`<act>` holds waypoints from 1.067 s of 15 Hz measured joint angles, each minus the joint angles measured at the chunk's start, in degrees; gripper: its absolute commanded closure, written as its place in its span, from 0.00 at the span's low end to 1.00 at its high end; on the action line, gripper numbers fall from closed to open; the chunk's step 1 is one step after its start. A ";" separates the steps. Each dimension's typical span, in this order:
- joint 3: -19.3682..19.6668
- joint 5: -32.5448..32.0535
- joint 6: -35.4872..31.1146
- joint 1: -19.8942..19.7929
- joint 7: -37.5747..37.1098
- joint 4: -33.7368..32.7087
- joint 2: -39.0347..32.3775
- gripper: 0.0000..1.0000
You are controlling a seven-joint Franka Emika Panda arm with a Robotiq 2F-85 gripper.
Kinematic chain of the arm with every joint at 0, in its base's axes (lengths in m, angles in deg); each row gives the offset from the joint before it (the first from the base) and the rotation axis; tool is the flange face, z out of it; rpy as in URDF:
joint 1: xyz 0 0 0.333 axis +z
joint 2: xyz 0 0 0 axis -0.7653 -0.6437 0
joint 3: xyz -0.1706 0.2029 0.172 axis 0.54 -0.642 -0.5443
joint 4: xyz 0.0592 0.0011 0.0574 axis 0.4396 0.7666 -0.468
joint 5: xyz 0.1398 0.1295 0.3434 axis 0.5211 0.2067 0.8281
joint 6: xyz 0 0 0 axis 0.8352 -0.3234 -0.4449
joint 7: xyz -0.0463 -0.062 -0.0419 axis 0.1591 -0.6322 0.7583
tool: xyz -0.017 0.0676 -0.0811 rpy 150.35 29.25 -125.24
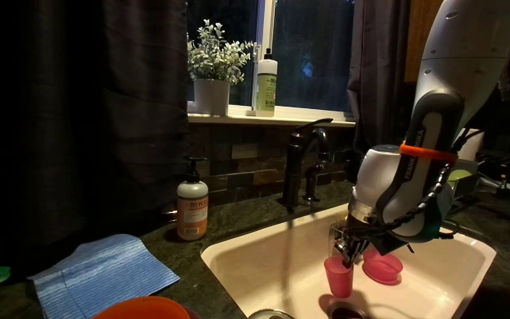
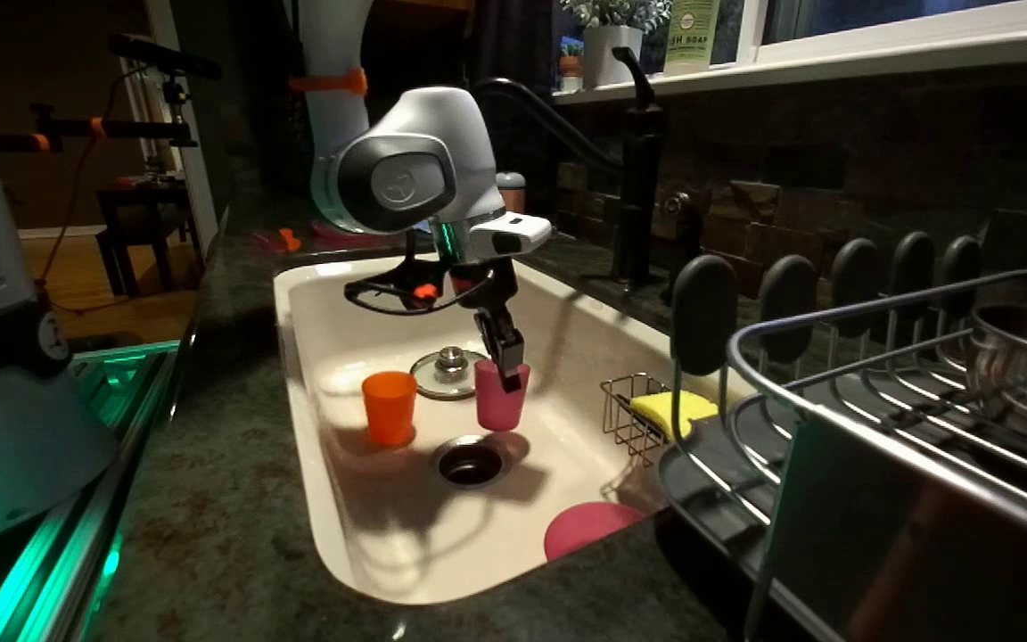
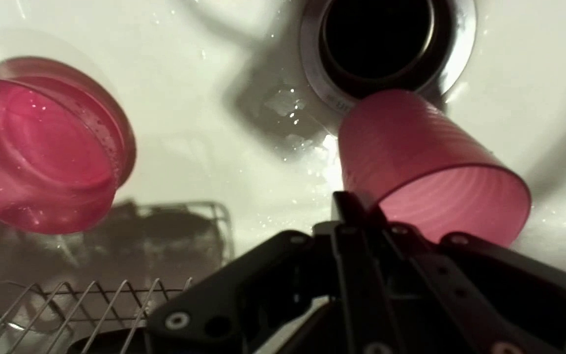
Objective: Remove the pink cup from the sink and put it in the drying rack
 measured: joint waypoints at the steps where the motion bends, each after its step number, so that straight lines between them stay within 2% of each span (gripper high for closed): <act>1: 1.32 1.35 -0.51 1.57 0.00 0.31 0.08 0.99; 4: 3.66 4.44 -0.77 4.65 0.24 0.79 0.19 0.94; 5: 3.48 4.45 -0.77 4.50 0.32 0.72 0.16 0.94; 6: 3.40 4.45 -0.77 4.35 0.40 0.70 0.16 0.99; 11: 4.42 5.42 -0.76 4.03 0.66 0.01 0.17 0.99; 16: 13.47 6.00 -0.77 7.86 0.79 -1.28 2.21 0.99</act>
